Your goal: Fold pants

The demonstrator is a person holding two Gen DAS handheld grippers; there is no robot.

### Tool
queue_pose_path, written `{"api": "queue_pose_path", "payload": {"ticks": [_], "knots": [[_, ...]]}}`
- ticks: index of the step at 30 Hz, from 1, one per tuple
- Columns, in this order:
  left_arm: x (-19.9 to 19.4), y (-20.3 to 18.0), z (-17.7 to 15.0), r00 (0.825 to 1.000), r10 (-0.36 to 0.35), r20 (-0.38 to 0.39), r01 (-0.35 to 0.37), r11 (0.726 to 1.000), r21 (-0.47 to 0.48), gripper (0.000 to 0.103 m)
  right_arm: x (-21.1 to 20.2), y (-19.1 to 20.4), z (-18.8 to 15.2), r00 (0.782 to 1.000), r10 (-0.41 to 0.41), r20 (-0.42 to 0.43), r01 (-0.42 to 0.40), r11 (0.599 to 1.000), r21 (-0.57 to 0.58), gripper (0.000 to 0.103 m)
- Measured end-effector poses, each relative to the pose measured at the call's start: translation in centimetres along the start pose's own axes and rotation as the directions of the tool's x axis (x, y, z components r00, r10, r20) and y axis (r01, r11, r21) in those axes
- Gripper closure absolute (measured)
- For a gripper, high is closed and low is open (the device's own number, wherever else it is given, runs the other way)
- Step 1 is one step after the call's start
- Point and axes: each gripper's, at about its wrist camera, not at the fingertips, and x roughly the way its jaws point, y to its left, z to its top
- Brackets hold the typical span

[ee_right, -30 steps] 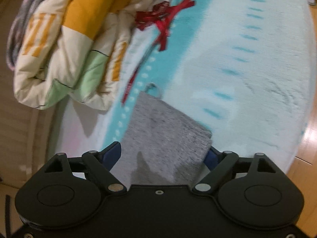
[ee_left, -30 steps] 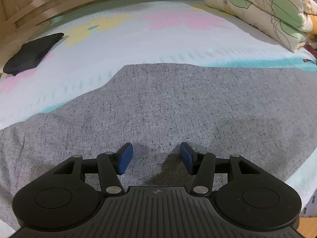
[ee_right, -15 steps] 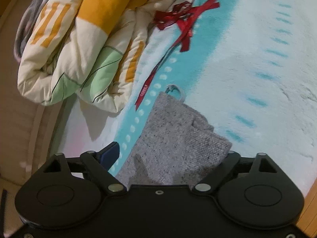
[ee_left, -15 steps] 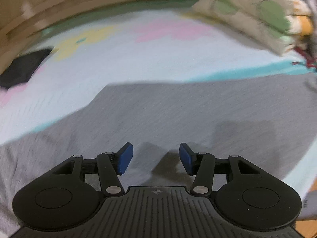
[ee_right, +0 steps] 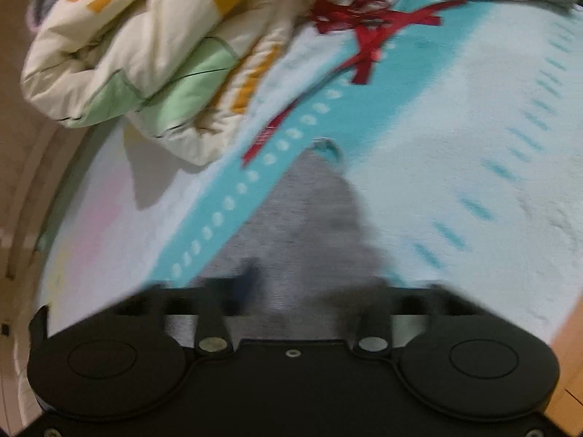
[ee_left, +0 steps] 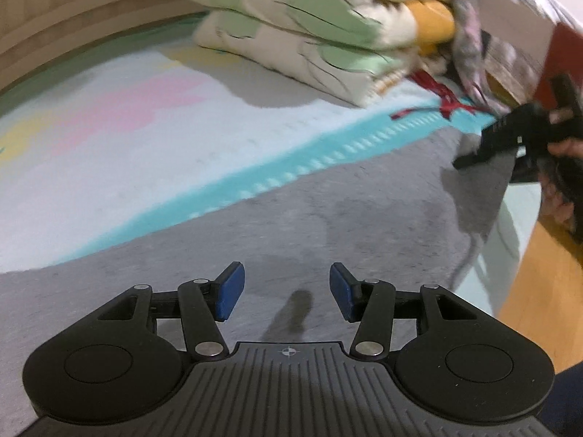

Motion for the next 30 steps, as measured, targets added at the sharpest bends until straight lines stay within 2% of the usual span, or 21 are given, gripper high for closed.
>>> {"api": "queue_pose_path", "payload": {"ticks": [3, 5, 7, 10, 11, 14, 17, 20, 24, 30], "knots": [[1.7, -1.7, -0.3, 0.999, 0.019, -0.029, -0.018, 0.998, 0.054, 0.054, -0.6, -1.0, 0.2, 0.999, 0.043, -0.009, -0.043, 0.998, 0.054, 0.078], [3.1, -2.0, -0.7, 0.997, 0.029, -0.066, -0.025, 0.998, 0.057, 0.052, -1.4, -0.5, 0.4, 0.999, 0.044, -0.009, -0.043, 0.998, 0.047, 0.078], [3.6, -1.9, -0.6, 0.998, 0.037, -0.044, -0.035, 0.999, 0.027, 0.050, -2.7, 0.5, 0.6, 0.997, 0.075, 0.008, -0.075, 0.997, 0.025, 0.079], [3.6, -1.1, -0.1, 0.998, 0.012, -0.062, -0.013, 1.000, -0.025, 0.050, -5.0, 2.8, 0.7, 0.991, 0.126, 0.039, -0.126, 0.992, -0.005, 0.079], [3.3, -0.5, 0.0, 0.998, 0.000, -0.065, -0.003, 0.999, -0.041, 0.050, -5.7, 3.9, 0.6, 0.987, 0.151, 0.054, -0.150, 0.988, -0.025, 0.079], [1.3, 1.9, 0.0, 0.998, 0.050, -0.032, -0.052, 0.995, -0.086, 0.050, -7.9, 7.8, -0.2, 0.975, 0.207, 0.086, -0.196, 0.973, -0.124, 0.079], [-1.2, 5.8, -0.7, 0.999, 0.044, -0.018, -0.047, 0.985, -0.163, 0.050, -9.2, 12.2, -1.9, 0.954, 0.289, 0.073, -0.267, 0.938, -0.223, 0.079], [-4.0, 10.4, -2.0, 0.997, 0.081, -0.020, -0.083, 0.968, -0.238, 0.051, -9.1, 17.0, -4.6, 0.942, 0.334, 0.014, -0.313, 0.896, -0.315, 0.079], [-7.8, 16.1, -3.6, 0.986, 0.165, -0.024, -0.164, 0.941, -0.297, 0.051, -7.3, 23.6, -9.6, 0.942, 0.321, -0.092, -0.327, 0.828, -0.455, 0.079], [-12.2, 21.7, -5.9, 0.960, 0.280, -0.001, -0.264, 0.905, -0.334, 0.051, -1.6, 31.7, -20.2, 0.954, 0.196, -0.228, -0.299, 0.707, -0.641, 0.079]]}}
